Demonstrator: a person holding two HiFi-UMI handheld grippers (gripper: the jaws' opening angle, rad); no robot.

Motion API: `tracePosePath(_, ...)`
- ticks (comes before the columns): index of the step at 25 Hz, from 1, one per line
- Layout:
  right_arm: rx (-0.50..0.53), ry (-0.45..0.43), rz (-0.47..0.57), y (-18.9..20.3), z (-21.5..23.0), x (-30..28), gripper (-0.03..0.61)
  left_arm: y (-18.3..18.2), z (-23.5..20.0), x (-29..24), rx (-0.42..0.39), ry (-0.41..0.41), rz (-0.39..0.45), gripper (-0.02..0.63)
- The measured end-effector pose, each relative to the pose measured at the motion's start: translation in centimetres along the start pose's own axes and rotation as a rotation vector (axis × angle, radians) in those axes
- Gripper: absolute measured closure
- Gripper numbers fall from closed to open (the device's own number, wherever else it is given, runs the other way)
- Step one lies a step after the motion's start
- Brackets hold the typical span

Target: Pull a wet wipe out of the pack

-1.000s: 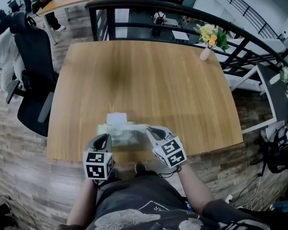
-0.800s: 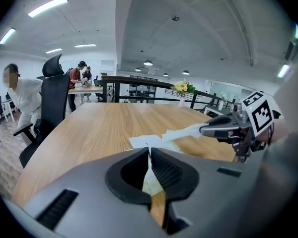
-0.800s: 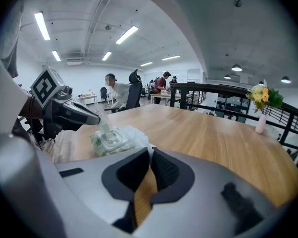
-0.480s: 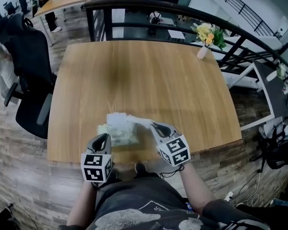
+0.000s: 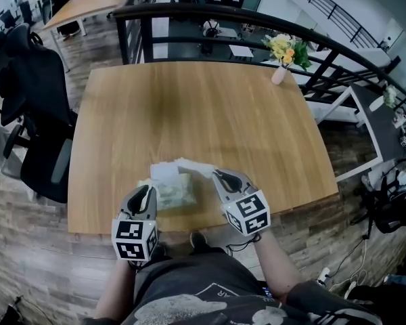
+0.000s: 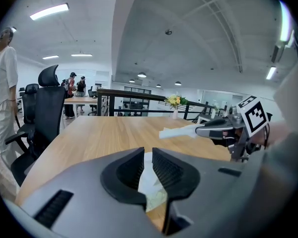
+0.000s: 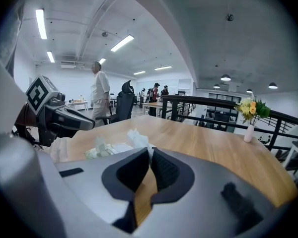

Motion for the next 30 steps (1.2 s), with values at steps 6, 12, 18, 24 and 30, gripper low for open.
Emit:
tracePosePath(6, -0.035, 0.025, 0.03, -1.0, -0.5, 0.8, 0.546, -0.8, -0.6, 0.9, -0.016, 0.022, 0.035, 0.538)
tracePosePath(12, -0.052, 0.061, 0.044, -1.3, -1.0, 1.2, 0.546, -1.6, -1.8, 1.5, 0.024, 0.042, 0.07, 0.54)
tracePosePath(18, -0.103, 0.085, 0.073, -2.1, -1.4, 1.8, 0.546, -2.2, -2.3, 1.4, 0.005, 0.088, 0.076, 0.542)
tracePosePath(24, -0.12, 0.098, 0.062, -2.1, -2.0, 2.0, 0.546, -2.3, -3.0, 1.3, -0.004, 0.091, 0.07, 0.575)
tracePosePath(30, -0.11, 0.109, 0.038, -1.6, -2.5, 1.8, 0.546, -2.0, -3.6, 1.2, 0.008, 0.087, 0.064, 0.592)
Point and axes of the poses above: the fingertips, and each gripper's own axes: x backward along the fingers, z to its right, y out of its underside, the point moved 10 cm from there along x, backward along the fingers, and after that the axes turned 6 degrees about -x, right-handed, at the moved point
